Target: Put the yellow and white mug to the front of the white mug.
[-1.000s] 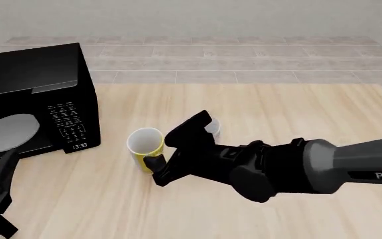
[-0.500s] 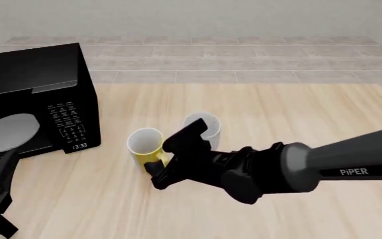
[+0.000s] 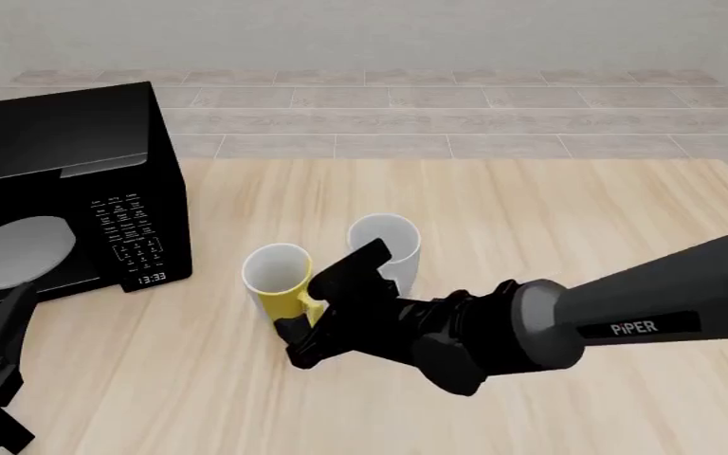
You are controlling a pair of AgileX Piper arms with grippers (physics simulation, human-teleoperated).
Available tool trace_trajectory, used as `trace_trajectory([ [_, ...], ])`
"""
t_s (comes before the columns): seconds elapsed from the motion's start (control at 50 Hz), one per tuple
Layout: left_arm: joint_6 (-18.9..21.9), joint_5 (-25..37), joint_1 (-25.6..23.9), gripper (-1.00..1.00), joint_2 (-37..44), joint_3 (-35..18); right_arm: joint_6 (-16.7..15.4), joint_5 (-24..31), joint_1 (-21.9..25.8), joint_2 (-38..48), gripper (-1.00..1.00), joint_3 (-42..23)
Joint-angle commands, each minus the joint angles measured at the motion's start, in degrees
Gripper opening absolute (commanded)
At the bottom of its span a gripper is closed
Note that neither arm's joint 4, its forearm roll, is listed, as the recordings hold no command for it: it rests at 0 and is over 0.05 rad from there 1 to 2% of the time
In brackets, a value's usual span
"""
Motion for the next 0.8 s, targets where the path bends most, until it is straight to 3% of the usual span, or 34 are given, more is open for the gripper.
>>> trace_trajectory([
  [0.02,0.0,0.0,0.0,1.0,0.0,0.0,0.5,-0.7,-0.3,2.0,1.0,-0.5],
  [0.76,0.0,0.0,0.0,1.0,0.0,0.0,1.9,-2.2,-0.3,7.0,1.0,-1.6],
  [0.78,0.0,0.0,0.0,1.0,0.0,0.0,1.3,-2.1,-0.8,6.7,-1.0,-1.6],
  [0.8,0.0,0.0,0.0,1.0,0.0,0.0,1.2,-2.0,-0.8,6.8,-1.0,-1.7],
])
